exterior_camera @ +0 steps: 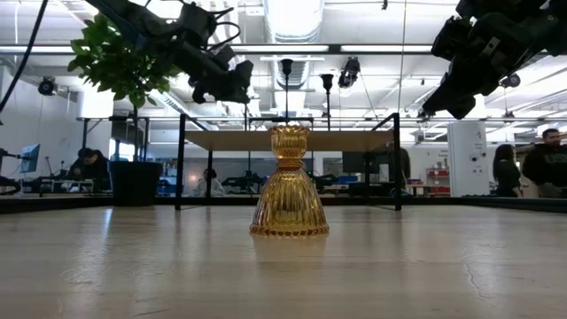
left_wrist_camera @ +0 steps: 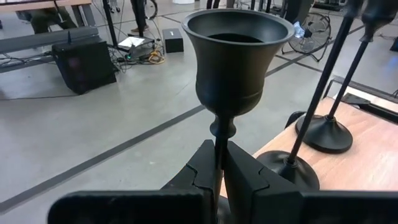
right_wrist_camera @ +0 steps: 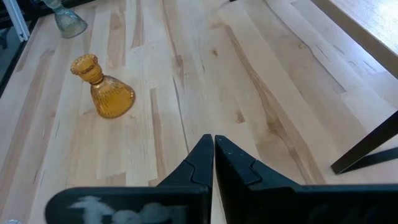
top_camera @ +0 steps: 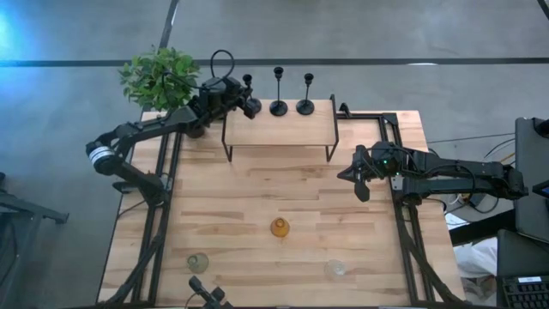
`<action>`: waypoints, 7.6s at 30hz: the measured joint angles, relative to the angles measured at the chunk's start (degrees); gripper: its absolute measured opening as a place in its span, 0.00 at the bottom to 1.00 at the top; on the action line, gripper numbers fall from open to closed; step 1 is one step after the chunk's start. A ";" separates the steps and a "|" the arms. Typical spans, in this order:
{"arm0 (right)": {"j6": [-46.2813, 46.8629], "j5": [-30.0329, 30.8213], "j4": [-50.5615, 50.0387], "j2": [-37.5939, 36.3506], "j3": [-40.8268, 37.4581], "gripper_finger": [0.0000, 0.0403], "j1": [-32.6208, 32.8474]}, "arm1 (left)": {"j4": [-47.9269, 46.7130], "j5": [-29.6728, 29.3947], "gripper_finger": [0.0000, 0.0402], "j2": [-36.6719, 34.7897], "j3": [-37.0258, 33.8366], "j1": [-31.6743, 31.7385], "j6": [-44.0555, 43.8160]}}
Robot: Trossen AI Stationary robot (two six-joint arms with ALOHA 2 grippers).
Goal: Pick & Place candle stick holders
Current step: Put the black candle holder on the shelf, then put the green candle holder on the shelf
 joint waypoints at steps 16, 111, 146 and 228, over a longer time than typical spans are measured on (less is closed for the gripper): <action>0.02 0.00 0.00 0.00 0.00 0.03 0.02 | 2.58 0.94 0.05 -0.02 -1.92 0.21 -0.74; 0.02 0.00 0.00 0.00 0.00 0.03 0.02 | -41.87 29.50 0.42 -36.05 -2.82 -15.90 -7.94; 0.02 -0.02 0.00 0.00 0.00 0.03 0.00 | -73.52 5.19 0.42 -38.63 -13.29 -76.96 -59.84; 0.02 0.00 0.00 0.00 0.00 0.03 0.01 | -18.48 -14.44 0.47 -17.25 -33.83 -101.92 -34.80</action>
